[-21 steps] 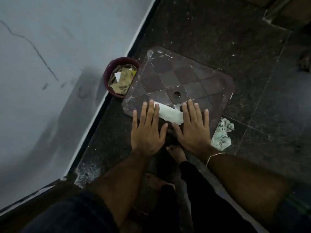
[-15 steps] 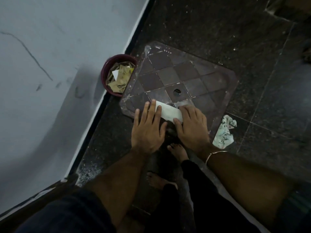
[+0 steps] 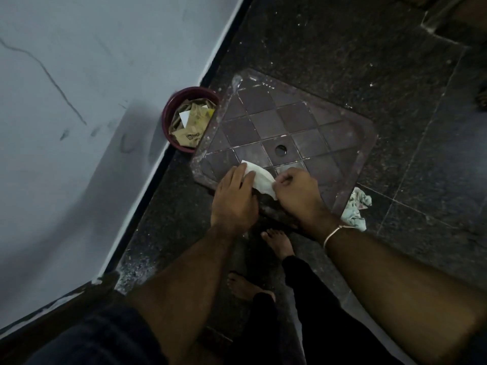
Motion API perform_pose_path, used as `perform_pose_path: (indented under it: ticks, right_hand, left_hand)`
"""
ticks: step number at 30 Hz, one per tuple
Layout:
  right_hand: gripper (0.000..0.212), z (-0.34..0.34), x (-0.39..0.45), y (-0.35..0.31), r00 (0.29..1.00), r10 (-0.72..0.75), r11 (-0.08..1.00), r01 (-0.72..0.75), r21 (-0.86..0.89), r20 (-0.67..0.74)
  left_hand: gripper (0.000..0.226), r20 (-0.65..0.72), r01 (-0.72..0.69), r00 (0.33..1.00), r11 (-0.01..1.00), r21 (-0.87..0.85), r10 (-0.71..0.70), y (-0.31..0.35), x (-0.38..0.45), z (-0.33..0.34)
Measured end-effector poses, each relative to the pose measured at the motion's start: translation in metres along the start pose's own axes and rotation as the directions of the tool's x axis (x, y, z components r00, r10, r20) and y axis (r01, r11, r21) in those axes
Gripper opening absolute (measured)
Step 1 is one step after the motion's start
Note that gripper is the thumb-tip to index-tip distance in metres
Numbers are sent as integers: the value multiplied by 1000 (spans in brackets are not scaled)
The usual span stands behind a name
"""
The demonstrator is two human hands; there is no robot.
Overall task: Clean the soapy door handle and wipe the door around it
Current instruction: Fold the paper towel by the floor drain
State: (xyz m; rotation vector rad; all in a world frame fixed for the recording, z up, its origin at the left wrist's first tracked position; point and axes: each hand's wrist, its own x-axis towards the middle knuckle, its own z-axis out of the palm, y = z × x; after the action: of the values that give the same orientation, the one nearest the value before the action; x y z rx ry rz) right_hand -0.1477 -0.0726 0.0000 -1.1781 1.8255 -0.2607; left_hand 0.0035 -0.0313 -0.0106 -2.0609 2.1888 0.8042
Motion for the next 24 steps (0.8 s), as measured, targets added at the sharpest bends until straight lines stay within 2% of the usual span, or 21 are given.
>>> perform_pose_path:
  ticks: [4, 6, 9, 12, 15, 18, 21, 24]
  right_hand:
    - [3, 1, -7, -9, 986, 148, 944, -164, 287, 78]
    - [11, 2, -11, -15, 976, 179, 894, -214, 393, 124]
    - [23, 6, -14, -23, 971, 166, 841, -231, 490, 171]
    - [28, 7, -22, -37, 971, 133, 834, -217, 508, 196]
    - [30, 5, -39, -58, 964, 94, 835, -212, 508, 247]
    - [31, 1, -63, -86, 935, 46, 832, -231, 505, 352]
    - [29, -9, -90, -118, 885, -27, 819, -247, 518, 465]
    - [19, -18, -123, -154, 820, -127, 814, -235, 531, 558]
  left_hand:
    - [73, 11, 31, 999, 993, -118, -30, 1, -7, 7]
    - [79, -9, 51, 999, 978, -204, -54, 1, -11, 11]
    - [83, -97, 66, 989, 924, -378, -110, 2, -17, 11]
    - [76, -186, 36, 971, 861, -508, -150, 2, -25, 6]
    - [56, -193, 75, 940, 720, -689, -283, 5, -33, -14]
    - [48, -161, 119, 866, 509, -853, -473, 6, -49, -46]
    - [46, -177, 110, 808, 438, -892, -562, 4, -74, -81]
    - [42, -209, 36, 731, 342, -939, -649, -1, -104, -124]
